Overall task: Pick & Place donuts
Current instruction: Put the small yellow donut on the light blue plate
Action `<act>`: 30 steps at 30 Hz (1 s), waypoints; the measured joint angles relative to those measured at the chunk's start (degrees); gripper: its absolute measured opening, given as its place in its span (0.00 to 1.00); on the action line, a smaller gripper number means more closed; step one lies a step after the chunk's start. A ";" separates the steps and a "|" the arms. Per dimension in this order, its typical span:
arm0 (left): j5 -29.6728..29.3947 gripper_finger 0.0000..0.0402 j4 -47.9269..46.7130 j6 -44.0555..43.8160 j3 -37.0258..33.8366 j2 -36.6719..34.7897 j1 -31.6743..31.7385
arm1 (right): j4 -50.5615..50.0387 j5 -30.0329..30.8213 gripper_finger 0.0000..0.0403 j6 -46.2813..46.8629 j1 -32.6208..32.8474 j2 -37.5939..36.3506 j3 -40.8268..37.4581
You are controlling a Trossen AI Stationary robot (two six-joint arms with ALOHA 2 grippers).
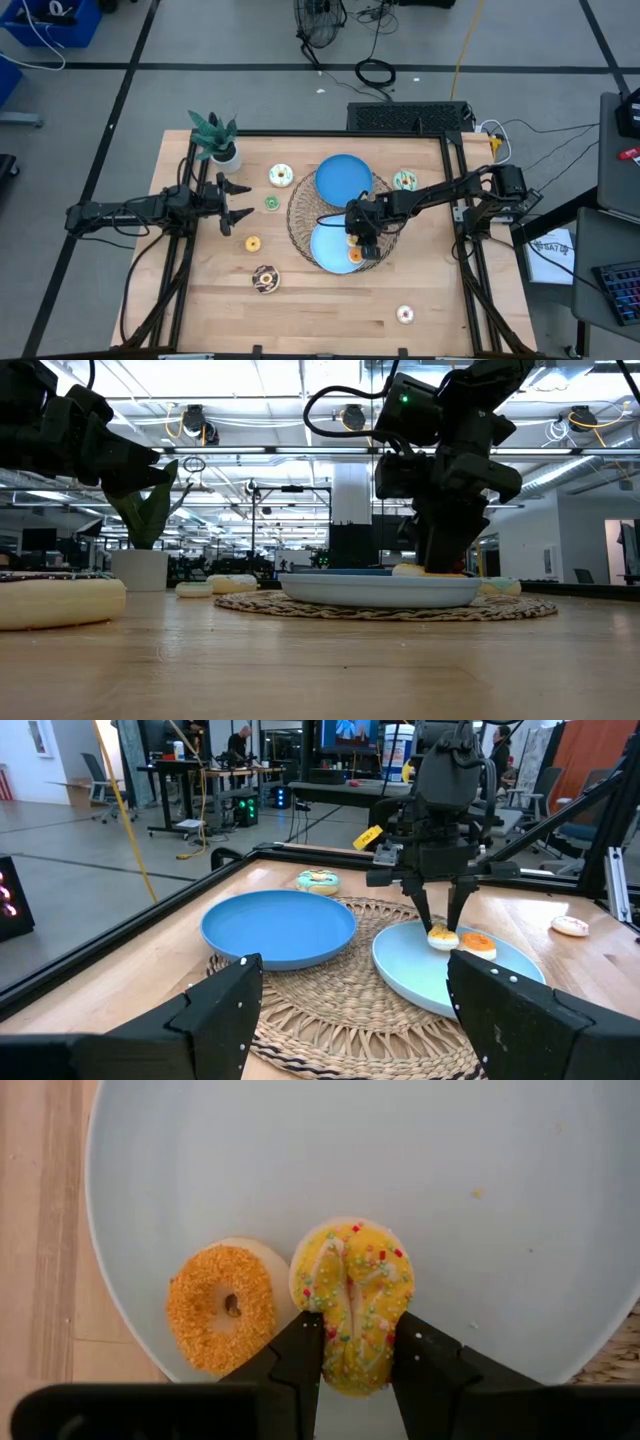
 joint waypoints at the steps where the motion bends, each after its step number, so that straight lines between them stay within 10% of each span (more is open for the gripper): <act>1: 0.00 0.77 0.00 0.00 0.00 0.00 0.01 | 0.13 0.02 0.24 -0.15 0.00 0.00 0.00; 30: 0.00 0.77 0.00 0.00 0.00 0.00 0.01 | 0.12 0.11 0.37 -2.67 0.00 0.00 0.00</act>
